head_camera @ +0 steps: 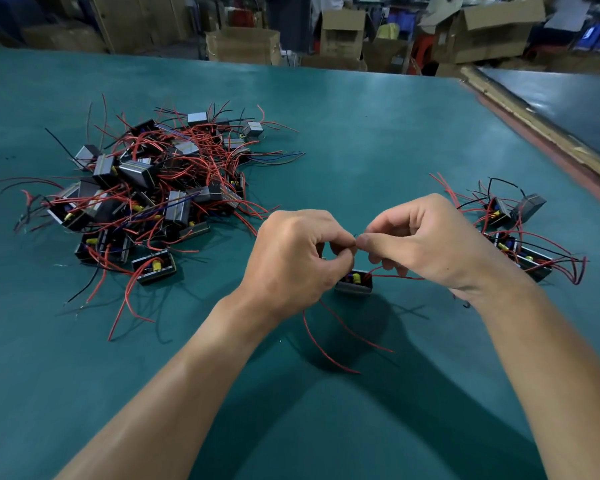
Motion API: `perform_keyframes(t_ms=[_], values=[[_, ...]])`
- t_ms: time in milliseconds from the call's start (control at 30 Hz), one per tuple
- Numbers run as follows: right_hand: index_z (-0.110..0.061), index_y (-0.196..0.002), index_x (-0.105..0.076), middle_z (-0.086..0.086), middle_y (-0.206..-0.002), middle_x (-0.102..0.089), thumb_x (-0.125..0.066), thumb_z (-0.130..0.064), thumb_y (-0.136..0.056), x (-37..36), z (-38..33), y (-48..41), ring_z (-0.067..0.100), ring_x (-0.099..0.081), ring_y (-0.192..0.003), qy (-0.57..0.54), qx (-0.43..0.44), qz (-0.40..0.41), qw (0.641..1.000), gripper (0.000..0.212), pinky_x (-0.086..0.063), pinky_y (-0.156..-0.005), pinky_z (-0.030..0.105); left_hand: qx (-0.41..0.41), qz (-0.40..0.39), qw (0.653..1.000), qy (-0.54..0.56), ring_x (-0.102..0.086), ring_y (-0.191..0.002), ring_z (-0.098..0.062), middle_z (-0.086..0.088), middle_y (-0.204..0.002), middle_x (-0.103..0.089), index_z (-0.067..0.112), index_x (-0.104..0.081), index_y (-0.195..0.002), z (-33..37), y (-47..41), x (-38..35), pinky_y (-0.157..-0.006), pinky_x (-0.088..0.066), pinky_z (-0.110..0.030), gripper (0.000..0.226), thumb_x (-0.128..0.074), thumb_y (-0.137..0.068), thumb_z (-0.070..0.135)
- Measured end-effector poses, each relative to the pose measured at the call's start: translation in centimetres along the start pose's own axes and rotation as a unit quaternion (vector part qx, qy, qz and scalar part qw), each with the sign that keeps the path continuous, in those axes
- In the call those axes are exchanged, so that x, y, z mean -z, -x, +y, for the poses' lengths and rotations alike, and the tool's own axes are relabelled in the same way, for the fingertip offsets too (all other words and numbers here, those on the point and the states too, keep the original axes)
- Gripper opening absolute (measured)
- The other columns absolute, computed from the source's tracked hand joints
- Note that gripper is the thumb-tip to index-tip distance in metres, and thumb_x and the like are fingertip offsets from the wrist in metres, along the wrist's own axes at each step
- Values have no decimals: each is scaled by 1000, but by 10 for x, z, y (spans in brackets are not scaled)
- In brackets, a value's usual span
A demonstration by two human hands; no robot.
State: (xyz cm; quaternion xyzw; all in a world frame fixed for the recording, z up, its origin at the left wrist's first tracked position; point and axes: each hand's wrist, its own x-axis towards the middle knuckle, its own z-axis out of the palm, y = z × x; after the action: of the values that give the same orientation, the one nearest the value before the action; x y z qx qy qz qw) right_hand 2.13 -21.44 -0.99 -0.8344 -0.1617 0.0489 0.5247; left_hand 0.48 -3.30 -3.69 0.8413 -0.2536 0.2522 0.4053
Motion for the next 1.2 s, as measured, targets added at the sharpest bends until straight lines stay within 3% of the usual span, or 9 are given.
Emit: perform_keyframes(t_ms=[233,367,500,600,700,867,1033,1100,1200], values=[[-16,-66,-72,-2,-56,-65,-76,-18,-83,2,1,1,5,-51,-50,56,32,-22,998,18,-39,-47,18,25,-25,999,1,-56,-55,-19,9,-67,-66,19,-77,-76,-1,0,0,-55,-47,-36,10,-68,-77,14],[-25,-75,-62,-3,-65,-62,-68,-13,-91,-2,0,3,7,-48,-56,179,99,-21,979,21,-37,-52,16,116,-63,989,70,-50,-46,-15,8,-56,-61,20,-74,-72,-1,-1,3,-48,-41,-25,8,-68,-77,17],[-27,-83,-55,-6,-70,-54,-62,-12,-95,-9,1,4,11,-46,-64,233,128,-13,964,20,-35,-58,22,246,-122,942,194,-40,-56,-13,-1,-60,-55,8,-74,-75,0,-6,7,-55,-33,-24,10,-70,-83,7],[-24,-83,-56,-5,-75,-52,-63,-10,-93,-12,1,2,15,-49,-72,245,156,10,957,19,-38,-64,30,307,-152,907,244,-41,-60,-13,-2,-63,-54,12,-71,-70,1,-10,10,-59,-35,-24,17,-67,-84,4],[-23,-83,-60,-4,-77,-53,-65,-9,-93,-12,1,2,18,-50,-73,221,168,24,961,18,-41,-66,33,334,-163,884,283,-42,-55,-10,-1,-62,-55,12,-69,-68,2,-11,13,-56,-37,-17,22,-62,-84,-1],[-27,-81,-62,-3,-77,-55,-67,-6,-91,-10,-1,2,18,-53,-74,189,182,9,965,24,-42,-66,29,356,-198,847,342,-44,-53,-8,0,-60,-55,15,-67,-60,1,-11,16,-54,-39,-15,32,-57,-85,-2],[-32,-79,-59,-7,-73,-54,-67,-4,-90,-10,-4,4,14,-50,-67,186,183,-5,965,31,-37,-62,20,378,-235,798,407,-48,-46,-1,6,-53,-55,14,-64,-61,0,-9,19,-43,-37,-8,23,-59,-80,0],[-26,-78,-60,-9,-67,-55,-68,-10,-91,-9,-4,5,12,-47,-61,191,166,-6,968,22,-37,-58,21,379,-215,806,400,-47,-47,-4,3,-54,-54,9,-65,-66,-1,-10,19,-46,-37,-10,10,-62,-75,4],[-23,-75,-63,-14,-59,-56,-69,-15,-89,-7,-3,6,7,-44,-53,172,131,3,976,18,-35,-53,18,333,-182,869,317,-41,-57,-15,-8,-63,-51,9,-70,-70,-1,-9,16,-57,-34,-22,4,-69,-71,13]])
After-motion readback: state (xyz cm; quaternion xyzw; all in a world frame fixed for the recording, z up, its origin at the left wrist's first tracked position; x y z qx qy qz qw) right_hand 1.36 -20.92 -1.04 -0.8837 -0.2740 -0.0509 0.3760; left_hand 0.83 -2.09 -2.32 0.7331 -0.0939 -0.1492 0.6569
